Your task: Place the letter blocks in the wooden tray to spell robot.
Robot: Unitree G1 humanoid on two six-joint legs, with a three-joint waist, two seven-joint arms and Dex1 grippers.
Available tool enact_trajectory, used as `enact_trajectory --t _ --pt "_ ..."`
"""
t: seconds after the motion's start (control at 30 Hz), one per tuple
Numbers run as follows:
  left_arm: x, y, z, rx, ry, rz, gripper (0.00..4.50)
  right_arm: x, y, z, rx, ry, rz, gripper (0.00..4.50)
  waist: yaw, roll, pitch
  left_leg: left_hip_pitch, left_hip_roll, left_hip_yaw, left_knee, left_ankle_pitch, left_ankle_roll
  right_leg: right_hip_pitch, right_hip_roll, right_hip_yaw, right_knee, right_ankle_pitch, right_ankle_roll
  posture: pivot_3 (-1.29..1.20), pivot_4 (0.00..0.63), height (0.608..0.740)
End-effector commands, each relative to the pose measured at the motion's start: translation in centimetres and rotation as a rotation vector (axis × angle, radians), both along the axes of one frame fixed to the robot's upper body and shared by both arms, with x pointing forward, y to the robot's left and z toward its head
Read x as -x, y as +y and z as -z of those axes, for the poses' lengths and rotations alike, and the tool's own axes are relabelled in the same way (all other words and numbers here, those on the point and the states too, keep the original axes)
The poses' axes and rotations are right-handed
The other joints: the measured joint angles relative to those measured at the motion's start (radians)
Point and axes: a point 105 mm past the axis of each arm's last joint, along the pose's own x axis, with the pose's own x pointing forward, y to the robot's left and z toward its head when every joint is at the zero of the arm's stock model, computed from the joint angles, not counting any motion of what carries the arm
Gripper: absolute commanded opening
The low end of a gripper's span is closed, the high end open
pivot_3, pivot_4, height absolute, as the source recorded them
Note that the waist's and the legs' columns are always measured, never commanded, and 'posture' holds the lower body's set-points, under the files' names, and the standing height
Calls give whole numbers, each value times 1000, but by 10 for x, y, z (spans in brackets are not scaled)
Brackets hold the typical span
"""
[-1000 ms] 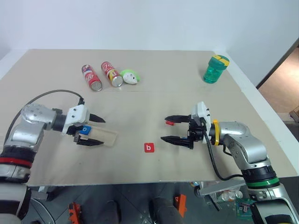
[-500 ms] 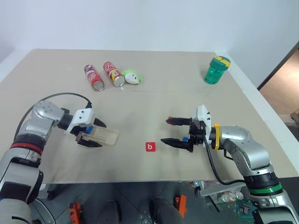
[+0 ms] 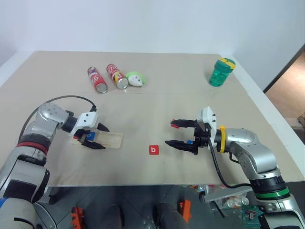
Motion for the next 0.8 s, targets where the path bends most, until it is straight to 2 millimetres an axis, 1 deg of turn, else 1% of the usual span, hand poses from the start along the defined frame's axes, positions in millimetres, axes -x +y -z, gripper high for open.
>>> enact_trajectory --t 0.03,0.23,0.5,0.57,0.7,0.8 --pt "1 -6 -4 -32 3 37 3207 -3 -2 -10 -5 -48 0 4500 1 0 0 0 0 0 0 0 0 0 0 0 0 0 0 0 150 739" --pt "0 -39 -11 -21 -5 68 3207 -5 -1 -8 -10 -54 -1 4500 2 0 0 -2 -1 0 0 0 0 -1 -1 0 0 -1 0 0 150 739" --pt "-12 -78 0 -61 -30 -27 3207 -8 5 -9 -14 -65 -12 4500 3 0 0 -1 -1 -1 0 0 0 0 0 0 0 0 1 0 150 739" --pt "-15 -85 3 -71 -30 -37 3207 -9 6 -9 -14 -67 -13 4500 5 3 -1 0 -1 -1 1 0 0 1 0 0 0 0 1 0 150 739" --pt "-20 -106 3 -51 -31 -58 3207 -9 7 -10 -14 -70 -18 4500 22 6 -3 1 -5 -2 2 2 2 5 -2 0 0 0 3 0 150 739" --pt "-22 -118 3 -39 -28 -72 3207 -8 7 -10 -14 -71 -19 4500 30 6 -3 1 -10 -3 3 5 7 7 -5 3 -1 -1 2 0 150 739"
